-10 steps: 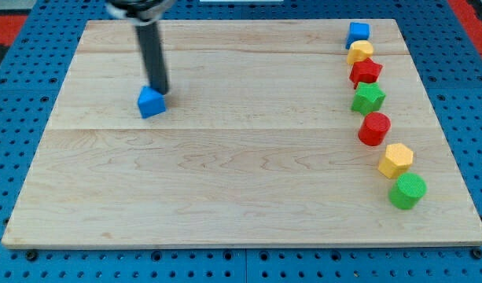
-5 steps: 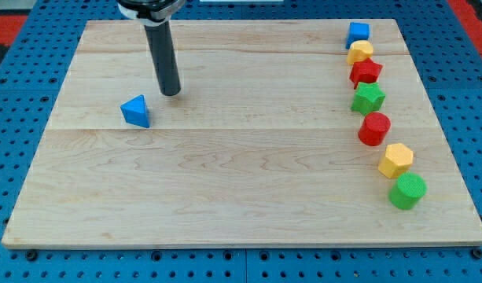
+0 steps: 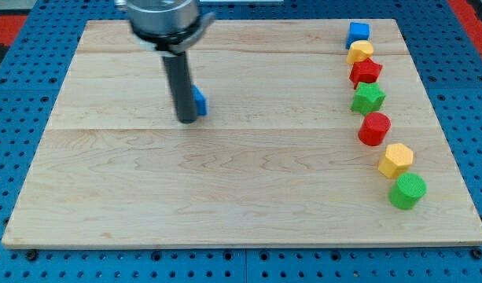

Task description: Place the blue triangle diagonally to the blue cube

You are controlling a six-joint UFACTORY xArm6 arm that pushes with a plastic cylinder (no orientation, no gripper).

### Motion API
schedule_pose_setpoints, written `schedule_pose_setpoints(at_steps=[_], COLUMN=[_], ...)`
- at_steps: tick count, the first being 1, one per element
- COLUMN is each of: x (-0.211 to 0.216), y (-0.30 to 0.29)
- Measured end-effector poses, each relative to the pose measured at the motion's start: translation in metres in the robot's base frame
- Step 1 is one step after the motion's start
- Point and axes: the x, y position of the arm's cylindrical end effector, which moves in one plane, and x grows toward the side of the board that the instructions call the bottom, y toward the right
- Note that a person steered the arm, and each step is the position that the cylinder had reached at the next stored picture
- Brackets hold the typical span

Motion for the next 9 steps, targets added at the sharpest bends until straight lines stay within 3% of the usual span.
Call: schedule_pose_setpoints(at_steps=[1, 3, 4, 6, 7, 8, 9], x=[-0.033, -0.059, -0.103, -0.163, -0.167, -0.153, -0.118], y=[0.014, -0.038, -0.033, 0.050, 0.124, 0.119, 0.044])
